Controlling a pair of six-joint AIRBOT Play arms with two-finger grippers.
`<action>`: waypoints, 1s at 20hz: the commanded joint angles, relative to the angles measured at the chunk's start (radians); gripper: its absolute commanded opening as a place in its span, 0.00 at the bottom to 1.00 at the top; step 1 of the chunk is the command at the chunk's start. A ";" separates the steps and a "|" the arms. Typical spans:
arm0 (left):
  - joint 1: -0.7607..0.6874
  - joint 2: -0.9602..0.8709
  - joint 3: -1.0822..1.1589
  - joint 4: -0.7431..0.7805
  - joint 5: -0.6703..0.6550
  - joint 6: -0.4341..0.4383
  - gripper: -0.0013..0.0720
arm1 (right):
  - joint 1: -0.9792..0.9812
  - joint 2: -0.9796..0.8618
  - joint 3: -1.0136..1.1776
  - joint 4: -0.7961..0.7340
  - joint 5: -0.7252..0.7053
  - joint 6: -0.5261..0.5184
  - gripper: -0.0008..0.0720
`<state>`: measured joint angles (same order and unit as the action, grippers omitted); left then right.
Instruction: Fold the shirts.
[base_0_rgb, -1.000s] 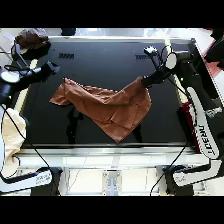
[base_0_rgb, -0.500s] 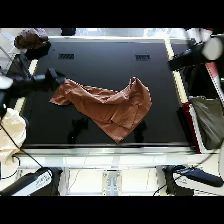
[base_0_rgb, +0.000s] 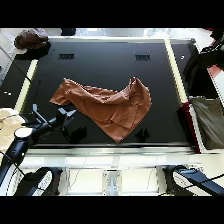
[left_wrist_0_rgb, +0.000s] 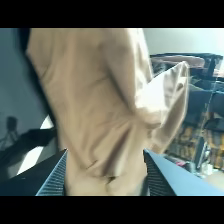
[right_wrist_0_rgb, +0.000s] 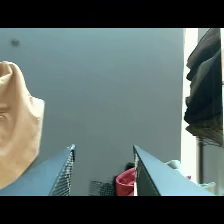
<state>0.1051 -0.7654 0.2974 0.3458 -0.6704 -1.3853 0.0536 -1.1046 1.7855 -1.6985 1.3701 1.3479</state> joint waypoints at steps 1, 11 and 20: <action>-0.050 -0.059 -0.048 -0.045 0.062 0.029 0.79 | -0.004 -0.009 0.000 0.086 -0.001 0.000 0.58; -0.154 -0.437 0.069 -0.378 0.058 0.359 0.79 | -0.004 -0.018 0.000 0.129 0.001 0.001 0.58; -0.161 -0.621 0.216 -0.377 0.061 0.399 0.74 | -0.004 -0.018 0.000 0.131 0.004 0.001 0.58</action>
<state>-0.0544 -1.3396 0.4915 -0.0315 -0.6128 -0.9966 0.0502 -1.1225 1.7855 -1.5692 1.3727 1.3491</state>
